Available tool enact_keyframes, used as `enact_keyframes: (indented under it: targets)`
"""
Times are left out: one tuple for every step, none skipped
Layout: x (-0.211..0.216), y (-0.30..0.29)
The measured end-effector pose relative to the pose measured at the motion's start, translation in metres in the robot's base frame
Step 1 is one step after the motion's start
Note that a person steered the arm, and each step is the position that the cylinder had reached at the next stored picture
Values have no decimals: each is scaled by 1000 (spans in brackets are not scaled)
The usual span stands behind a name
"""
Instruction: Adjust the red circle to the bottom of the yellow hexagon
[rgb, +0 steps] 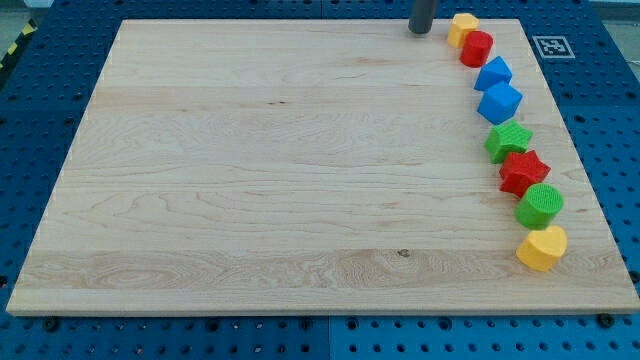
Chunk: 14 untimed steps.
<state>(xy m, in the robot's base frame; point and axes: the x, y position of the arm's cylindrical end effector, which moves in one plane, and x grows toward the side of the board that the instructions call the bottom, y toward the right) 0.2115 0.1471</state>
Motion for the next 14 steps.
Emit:
enact_keyframes:
  targets:
    - [0,25]
    - [0,42]
    - [0,41]
    - [0,10]
    - [3,5]
    - [5,5]
    - [5,5]
    - [10,5]
    - [23,5]
    - [30,5]
    - [43,5]
    - [55,5]
    - [55,9]
    - [55,14]
